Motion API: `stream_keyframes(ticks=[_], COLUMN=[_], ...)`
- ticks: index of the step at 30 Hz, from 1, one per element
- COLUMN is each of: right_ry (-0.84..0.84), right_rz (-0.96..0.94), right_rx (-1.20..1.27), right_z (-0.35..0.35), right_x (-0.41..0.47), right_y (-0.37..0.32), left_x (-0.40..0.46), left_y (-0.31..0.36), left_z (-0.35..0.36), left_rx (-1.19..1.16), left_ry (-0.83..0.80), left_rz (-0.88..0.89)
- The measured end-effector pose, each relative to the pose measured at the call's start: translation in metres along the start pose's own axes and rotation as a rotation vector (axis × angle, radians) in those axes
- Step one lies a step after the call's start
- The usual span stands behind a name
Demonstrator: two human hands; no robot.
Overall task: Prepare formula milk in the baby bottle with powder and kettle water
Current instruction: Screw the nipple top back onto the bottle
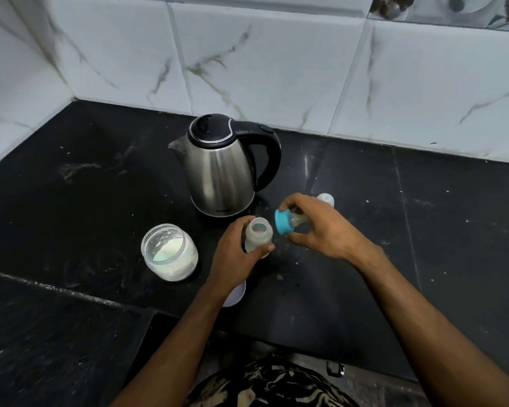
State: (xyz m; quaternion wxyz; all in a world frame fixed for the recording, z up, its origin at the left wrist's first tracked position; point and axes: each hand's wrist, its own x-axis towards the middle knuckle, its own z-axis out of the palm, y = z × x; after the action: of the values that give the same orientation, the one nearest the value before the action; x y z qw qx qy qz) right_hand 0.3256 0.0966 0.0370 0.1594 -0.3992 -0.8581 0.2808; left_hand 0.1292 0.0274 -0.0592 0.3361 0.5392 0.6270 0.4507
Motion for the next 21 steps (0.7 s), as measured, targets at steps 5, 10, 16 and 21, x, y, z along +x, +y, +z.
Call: stream_keyframes(ticks=[5, 10, 16, 21], right_ry=[-0.129, -0.251, -0.296, -0.285], right_rz=[-0.142, -0.167, -0.159, -0.132], right_rx=[-0.151, -0.211, -0.193, -0.179], right_z=[-0.004, -0.001, 0.007, 0.012], right_x=[0.026, 0.045, 0.051, 0.049], right_y=[-0.018, -0.028, -0.028, -0.025], left_x=[0.000, 0.000, 0.001, -0.001], left_y=[0.001, 0.006, 0.006, 0.006], left_z=[0.000, -0.003, -0.003, -0.002], left_rx=[-0.022, 0.000, -0.017, -0.020], left_ry=[-0.005, 0.001, 0.003, 0.004], left_rz=[0.000, -0.010, -0.005, 0.000])
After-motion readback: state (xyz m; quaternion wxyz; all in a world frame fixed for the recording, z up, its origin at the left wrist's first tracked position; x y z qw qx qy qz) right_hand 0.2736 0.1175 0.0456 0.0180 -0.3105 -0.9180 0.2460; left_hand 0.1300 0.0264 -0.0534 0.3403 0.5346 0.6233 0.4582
